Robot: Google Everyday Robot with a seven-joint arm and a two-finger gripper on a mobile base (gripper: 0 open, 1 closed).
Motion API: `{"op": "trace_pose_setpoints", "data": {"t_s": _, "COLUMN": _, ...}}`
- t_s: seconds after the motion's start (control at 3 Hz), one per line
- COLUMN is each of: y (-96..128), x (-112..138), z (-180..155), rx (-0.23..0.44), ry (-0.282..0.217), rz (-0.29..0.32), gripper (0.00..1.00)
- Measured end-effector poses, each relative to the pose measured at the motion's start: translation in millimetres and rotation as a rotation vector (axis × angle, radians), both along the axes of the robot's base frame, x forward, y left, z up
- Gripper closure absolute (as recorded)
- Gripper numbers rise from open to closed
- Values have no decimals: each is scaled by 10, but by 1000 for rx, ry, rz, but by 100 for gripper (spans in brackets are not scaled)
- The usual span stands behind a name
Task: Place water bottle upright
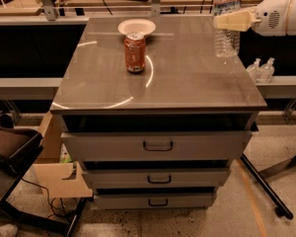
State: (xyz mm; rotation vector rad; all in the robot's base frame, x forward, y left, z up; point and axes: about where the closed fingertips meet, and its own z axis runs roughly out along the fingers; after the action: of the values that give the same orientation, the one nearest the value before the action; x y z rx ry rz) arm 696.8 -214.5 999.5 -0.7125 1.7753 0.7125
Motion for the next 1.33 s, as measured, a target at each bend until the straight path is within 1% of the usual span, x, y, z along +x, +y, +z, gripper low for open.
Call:
{"op": "trace_pose_setpoints", "data": {"t_s": 0.33, "y": 13, "x": -36, "z": -178, "rx": 44, "ry": -43, "rz": 18, "gripper": 100}}
{"op": "trace_pose_setpoints", "data": {"t_s": 0.67, "y": 75, "x": -93, "z": -348, "rx": 96, "ry": -99, "rz": 36, "gripper": 100}}
{"op": "trace_pose_setpoints", "data": {"t_s": 1.33, "y": 145, "x": -209, "z": -523, "rx": 199, "ry": -222, "rz": 67, "gripper": 100}}
